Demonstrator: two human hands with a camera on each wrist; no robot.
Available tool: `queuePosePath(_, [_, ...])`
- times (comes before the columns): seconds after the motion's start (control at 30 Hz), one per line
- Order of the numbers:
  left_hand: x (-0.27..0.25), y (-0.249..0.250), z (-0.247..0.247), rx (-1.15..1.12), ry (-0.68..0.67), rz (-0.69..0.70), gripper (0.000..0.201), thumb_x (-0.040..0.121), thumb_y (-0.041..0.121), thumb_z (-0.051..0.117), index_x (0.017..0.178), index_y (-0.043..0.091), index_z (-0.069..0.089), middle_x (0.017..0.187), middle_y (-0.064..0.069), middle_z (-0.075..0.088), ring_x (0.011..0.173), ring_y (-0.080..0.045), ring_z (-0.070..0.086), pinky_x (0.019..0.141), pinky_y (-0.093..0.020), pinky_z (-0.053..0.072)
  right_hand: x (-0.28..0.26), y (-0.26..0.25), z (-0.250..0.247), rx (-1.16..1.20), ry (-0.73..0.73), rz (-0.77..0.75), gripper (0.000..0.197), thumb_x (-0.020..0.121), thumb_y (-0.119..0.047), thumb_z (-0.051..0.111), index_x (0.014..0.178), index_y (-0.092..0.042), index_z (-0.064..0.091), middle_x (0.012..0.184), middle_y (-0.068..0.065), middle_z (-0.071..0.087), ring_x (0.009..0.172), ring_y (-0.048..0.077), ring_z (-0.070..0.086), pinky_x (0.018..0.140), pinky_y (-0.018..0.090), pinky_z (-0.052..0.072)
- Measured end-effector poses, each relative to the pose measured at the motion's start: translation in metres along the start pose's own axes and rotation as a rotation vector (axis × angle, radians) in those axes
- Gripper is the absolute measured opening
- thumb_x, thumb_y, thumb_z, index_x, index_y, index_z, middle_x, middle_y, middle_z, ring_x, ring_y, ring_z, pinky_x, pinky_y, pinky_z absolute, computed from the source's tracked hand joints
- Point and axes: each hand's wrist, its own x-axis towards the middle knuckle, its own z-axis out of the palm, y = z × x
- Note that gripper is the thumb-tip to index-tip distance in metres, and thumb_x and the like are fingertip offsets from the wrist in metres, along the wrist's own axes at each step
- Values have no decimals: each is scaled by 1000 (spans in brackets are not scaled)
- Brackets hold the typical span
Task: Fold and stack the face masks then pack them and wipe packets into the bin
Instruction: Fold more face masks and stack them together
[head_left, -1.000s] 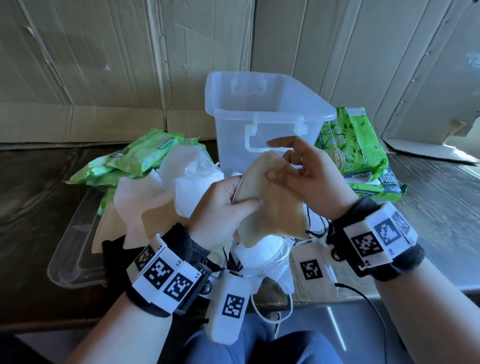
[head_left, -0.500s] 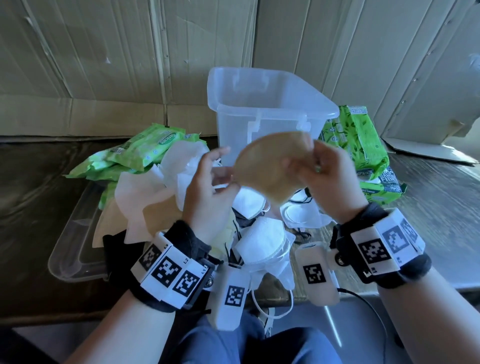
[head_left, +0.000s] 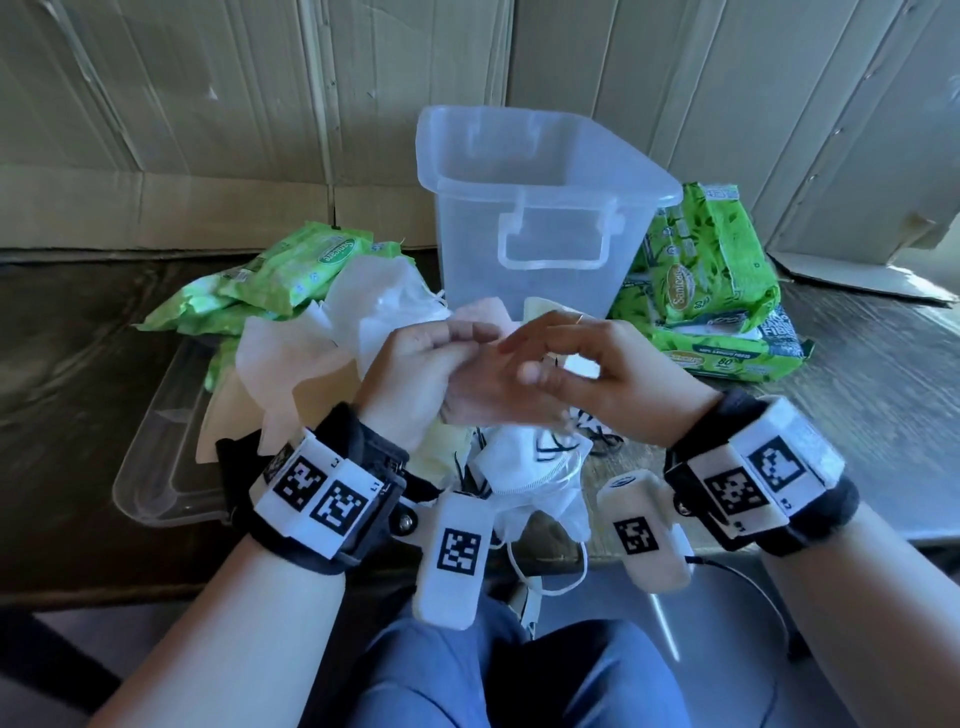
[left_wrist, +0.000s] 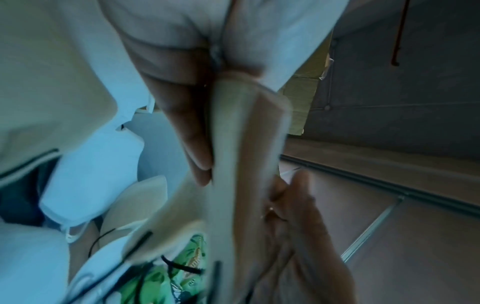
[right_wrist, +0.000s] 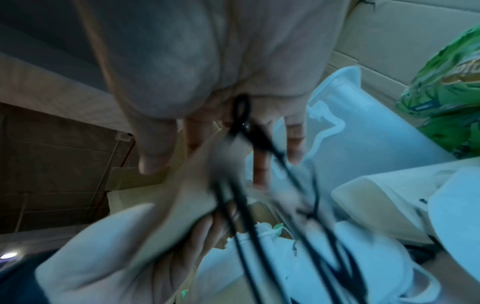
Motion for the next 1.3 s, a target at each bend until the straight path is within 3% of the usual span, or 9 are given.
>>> queuePosePath(0.17, [2, -3, -8, 230, 124, 106, 34, 83, -4, 59, 73, 28, 65, 83, 11, 65, 78, -2, 56, 68, -6, 40, 0, 21, -7, -151, -112, 258, 19, 91, -6, 51, 101, -15, 64, 99, 1, 67, 85, 10, 62, 72, 13, 44])
queuePosePath(0.33, [0, 2, -7, 358, 165, 161, 28, 80, -5, 60, 85, 22, 67, 92, 8, 63, 76, 9, 52, 58, 2, 37, 8, 35, 14, -514, -581, 433, 51, 88, -31, 59, 132, -11, 41, 131, 6, 47, 113, 22, 47, 87, 25, 35])
queuePosePath(0.57, [-2, 0, -10, 390, 161, 187, 33, 81, -2, 60, 87, 30, 66, 102, 9, 63, 69, 10, 51, 57, 3, 37, 24, 28, 29, -600, -669, 456, 70, 77, -35, 71, 131, -1, 43, 129, 14, 51, 118, 28, 47, 94, 31, 39])
queuePosePath(0.67, [-1, -1, -14, 373, 155, 190, 39, 82, -3, 58, 84, 35, 64, 96, 16, 63, 66, 7, 52, 57, 1, 37, 25, 27, 30, -616, -637, 432, 61, 75, -33, 74, 123, -2, 54, 120, 13, 58, 112, 29, 51, 86, 28, 41])
queuePosePath(0.8, [-1, -3, -19, 322, 202, 169, 38, 83, -5, 54, 87, 30, 66, 89, 20, 62, 65, 4, 50, 55, -2, 35, 14, 27, 10, -396, -400, 459, 22, 74, -21, 75, 67, -15, 55, 69, 3, 51, 76, 22, 47, 53, 19, 31])
queuePosePath(0.93, [1, -6, -20, 291, 263, 164, 30, 86, -3, 53, 99, 21, 67, 93, 12, 64, 65, 4, 50, 54, -2, 35, 7, 28, -28, -33, 30, 350, 11, 73, -4, 74, 82, -3, 67, 73, 4, 61, 59, 3, 51, 56, 10, 37])
queuePosePath(1.07, [4, -1, -18, 189, 302, 194, 28, 89, -1, 52, 106, 17, 64, 93, 11, 62, 65, 7, 53, 57, 0, 38, 4, 28, -52, 582, 346, 213, 31, 66, 7, 73, 85, -13, 61, 74, -7, 70, 66, 4, 63, 72, 22, 53])
queuePosePath(1.17, [1, 7, -11, 122, 245, 192, 15, 91, 14, 55, 96, 23, 67, 108, 3, 65, 89, 7, 56, 76, -3, 41, 4, 23, -55, 832, 302, 93, 40, 50, -8, 78, 87, -13, 64, 76, -5, 72, 70, 7, 65, 69, 21, 54])
queuePosePath(1.3, [-7, 13, 1, 53, -92, 66, 43, 77, 52, 52, 99, 21, 73, 113, 1, 69, 110, -17, 61, 97, -39, 46, 8, 13, -42, 728, 131, 85, 33, 64, 8, 69, 72, -25, 68, 67, -9, 67, 62, 2, 62, 62, 16, 52])
